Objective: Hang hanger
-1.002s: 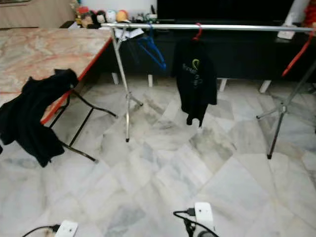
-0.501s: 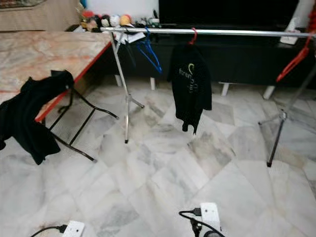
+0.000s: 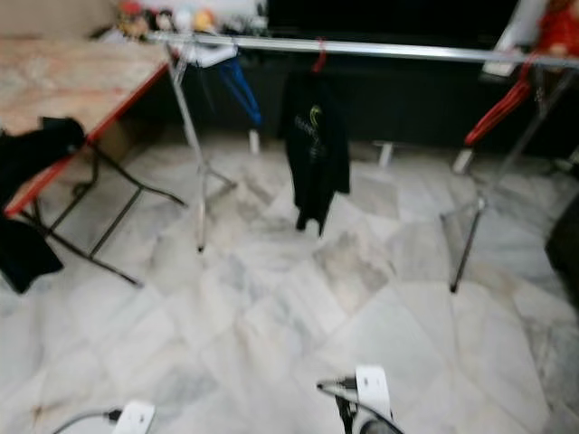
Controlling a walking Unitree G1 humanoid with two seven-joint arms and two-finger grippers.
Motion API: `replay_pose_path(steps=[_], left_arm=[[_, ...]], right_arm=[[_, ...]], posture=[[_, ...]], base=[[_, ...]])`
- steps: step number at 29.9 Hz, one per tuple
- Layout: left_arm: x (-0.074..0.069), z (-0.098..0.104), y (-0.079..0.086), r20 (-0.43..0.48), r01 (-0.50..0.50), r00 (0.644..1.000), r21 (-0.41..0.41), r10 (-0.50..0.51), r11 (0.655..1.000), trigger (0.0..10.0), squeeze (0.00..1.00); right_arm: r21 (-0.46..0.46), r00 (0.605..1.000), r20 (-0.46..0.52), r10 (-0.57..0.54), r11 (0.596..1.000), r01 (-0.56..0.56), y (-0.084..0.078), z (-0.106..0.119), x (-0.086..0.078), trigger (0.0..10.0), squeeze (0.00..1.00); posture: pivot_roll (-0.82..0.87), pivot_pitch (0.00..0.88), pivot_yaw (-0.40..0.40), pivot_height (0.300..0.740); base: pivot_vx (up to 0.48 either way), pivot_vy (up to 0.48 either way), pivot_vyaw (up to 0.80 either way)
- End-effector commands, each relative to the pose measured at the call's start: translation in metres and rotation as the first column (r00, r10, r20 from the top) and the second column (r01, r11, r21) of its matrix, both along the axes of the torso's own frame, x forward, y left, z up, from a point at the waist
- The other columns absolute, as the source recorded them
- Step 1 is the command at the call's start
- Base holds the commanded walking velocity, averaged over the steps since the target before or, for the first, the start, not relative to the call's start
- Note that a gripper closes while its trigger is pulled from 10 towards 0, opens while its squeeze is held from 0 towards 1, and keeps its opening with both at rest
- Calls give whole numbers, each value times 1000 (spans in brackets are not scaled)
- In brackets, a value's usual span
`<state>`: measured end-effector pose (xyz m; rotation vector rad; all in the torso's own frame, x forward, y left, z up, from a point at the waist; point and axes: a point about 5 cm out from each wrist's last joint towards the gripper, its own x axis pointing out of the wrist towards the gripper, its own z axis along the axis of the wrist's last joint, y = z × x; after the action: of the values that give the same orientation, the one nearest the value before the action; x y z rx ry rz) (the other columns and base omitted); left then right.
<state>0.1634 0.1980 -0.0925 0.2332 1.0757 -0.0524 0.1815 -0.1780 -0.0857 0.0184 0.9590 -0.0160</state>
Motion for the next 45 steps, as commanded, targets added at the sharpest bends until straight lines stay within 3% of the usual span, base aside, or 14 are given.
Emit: replay_pose_path(steps=[1, 25, 33, 38, 45], left_arm=[[-2, -2, -7, -20, 13, 1000, -6, -13, 1000, 10000, 0], [-5, -3, -3, -21, 7, 1000, -5, -7, 1000, 10000, 0], [-4, -2, -1, -4, -15, 1000, -5, 15, 1000, 10000, 0], [-7, 0, 14, 4, -40, 999, -3, 40, 999, 10000, 0], [-12, -1, 19, -5, -53, 999, -7, 53, 999, 10000, 0]], right_arm=[[-11, 1000, -10, -15, 1000, 15, -6, -1, -4, 10000, 0], [-12, 1000, -4, -24, 1000, 24, -7, -1, -3, 10000, 0], [-12, 1000, -4, -20, 1000, 20, -7, 0, -3, 10000, 0], [-16, 1000, 0, -18, 1000, 18, -7, 0, -3, 10000, 0], [-18, 1000, 4, -19, 1000, 19, -8, 0, -3, 10000, 0]], posture=[[-63, 66, 29, 740], [-63, 63, 17, 740], [-66, 63, 17, 740], [-64, 66, 15, 740], [-63, 64, 13, 740]], base=[[0, -259, 0], [0, -256, 0], [0, 0, -582], [0, 0, 0], [0, 0, 0]])
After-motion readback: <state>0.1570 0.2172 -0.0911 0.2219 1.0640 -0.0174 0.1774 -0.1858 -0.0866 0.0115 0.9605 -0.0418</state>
